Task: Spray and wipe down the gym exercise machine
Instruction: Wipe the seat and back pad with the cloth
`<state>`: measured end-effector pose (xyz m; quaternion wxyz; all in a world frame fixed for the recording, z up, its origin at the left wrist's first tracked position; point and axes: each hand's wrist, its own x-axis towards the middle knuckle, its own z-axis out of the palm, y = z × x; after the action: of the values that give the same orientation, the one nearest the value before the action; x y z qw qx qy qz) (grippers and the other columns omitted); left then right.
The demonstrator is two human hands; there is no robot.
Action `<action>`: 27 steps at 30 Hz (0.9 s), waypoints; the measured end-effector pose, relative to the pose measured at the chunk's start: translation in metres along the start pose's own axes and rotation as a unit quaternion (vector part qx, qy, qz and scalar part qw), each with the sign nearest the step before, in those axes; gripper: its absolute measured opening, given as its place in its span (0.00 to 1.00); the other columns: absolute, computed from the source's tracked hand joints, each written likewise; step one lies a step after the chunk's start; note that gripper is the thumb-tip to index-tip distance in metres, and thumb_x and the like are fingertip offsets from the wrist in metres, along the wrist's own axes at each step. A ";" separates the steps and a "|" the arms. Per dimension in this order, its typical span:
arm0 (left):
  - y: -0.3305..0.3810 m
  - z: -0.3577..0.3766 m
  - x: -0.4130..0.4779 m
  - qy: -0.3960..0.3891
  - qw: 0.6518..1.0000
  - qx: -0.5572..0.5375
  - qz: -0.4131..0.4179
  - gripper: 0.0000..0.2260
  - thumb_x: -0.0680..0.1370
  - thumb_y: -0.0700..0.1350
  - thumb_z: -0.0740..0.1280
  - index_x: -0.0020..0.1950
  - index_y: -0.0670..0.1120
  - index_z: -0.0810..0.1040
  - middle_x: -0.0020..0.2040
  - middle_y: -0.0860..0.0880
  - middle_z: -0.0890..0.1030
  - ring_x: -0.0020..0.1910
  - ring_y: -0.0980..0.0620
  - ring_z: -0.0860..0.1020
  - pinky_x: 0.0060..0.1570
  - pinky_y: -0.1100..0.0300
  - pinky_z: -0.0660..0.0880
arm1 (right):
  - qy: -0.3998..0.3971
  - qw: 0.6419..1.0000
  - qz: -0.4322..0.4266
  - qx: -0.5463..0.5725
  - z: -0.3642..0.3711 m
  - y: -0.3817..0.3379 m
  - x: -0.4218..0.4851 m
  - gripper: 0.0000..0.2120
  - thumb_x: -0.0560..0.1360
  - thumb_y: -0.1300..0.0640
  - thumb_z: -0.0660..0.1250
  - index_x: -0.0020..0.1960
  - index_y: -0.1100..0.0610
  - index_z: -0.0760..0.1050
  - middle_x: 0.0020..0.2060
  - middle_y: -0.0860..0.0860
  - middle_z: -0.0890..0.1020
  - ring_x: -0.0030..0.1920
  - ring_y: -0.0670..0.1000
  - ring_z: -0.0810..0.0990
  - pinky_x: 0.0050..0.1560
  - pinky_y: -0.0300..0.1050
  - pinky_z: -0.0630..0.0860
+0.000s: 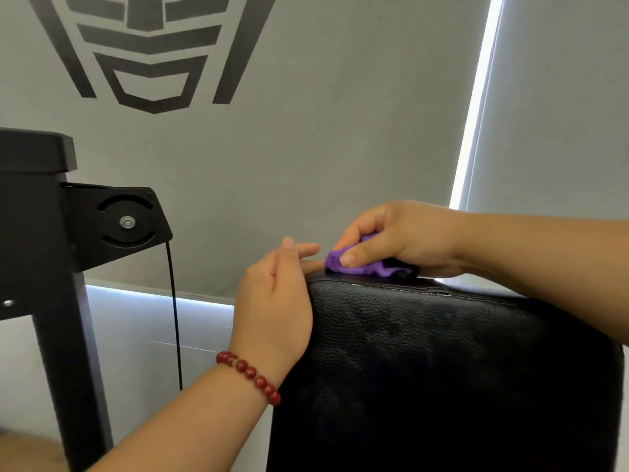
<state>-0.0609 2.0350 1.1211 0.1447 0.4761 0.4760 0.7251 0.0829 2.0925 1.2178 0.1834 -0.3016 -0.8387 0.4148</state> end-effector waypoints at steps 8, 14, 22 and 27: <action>0.003 -0.001 -0.005 -0.015 0.995 0.067 0.070 0.18 0.81 0.57 0.53 0.47 0.54 0.81 0.42 0.59 0.84 0.47 0.64 0.80 0.49 0.71 0.72 | 0.048 0.988 -0.039 -0.140 -0.011 -0.010 -0.048 0.05 0.62 0.50 0.77 0.38 0.47 0.85 0.34 0.46 0.84 0.34 0.41 0.79 0.39 0.32 0.74; 0.006 -0.006 -0.007 -0.084 0.972 0.127 0.181 0.23 0.77 0.58 0.54 0.50 0.49 0.86 0.46 0.61 0.83 0.51 0.69 0.78 0.52 0.77 0.68 | 0.067 0.974 -0.058 -0.209 -0.006 -0.018 -0.059 0.04 0.65 0.50 0.77 0.37 0.41 0.84 0.41 0.47 0.86 0.42 0.43 0.81 0.49 0.36 0.73; 0.009 -0.004 -0.008 -0.066 0.966 0.168 0.184 0.19 0.78 0.51 0.56 0.46 0.47 0.86 0.42 0.58 0.83 0.45 0.67 0.77 0.46 0.80 0.66 | 0.093 0.953 -0.112 -0.266 0.002 -0.016 -0.056 0.06 0.69 0.53 0.76 0.42 0.43 0.83 0.44 0.43 0.85 0.48 0.43 0.82 0.54 0.36 0.75; 0.017 -0.007 -0.009 -0.081 0.959 0.203 0.182 0.21 0.78 0.51 0.54 0.46 0.45 0.85 0.40 0.62 0.78 0.45 0.66 0.74 0.48 0.81 0.64 | 0.100 0.955 -0.088 -0.267 -0.011 -0.011 -0.075 0.08 0.70 0.55 0.76 0.41 0.41 0.82 0.44 0.42 0.85 0.48 0.41 0.82 0.54 0.36 0.75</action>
<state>-0.0581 2.0162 1.1293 -0.0513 0.6309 0.5054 0.5865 0.1414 2.0442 1.2285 0.2150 -0.3042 -0.9194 0.1261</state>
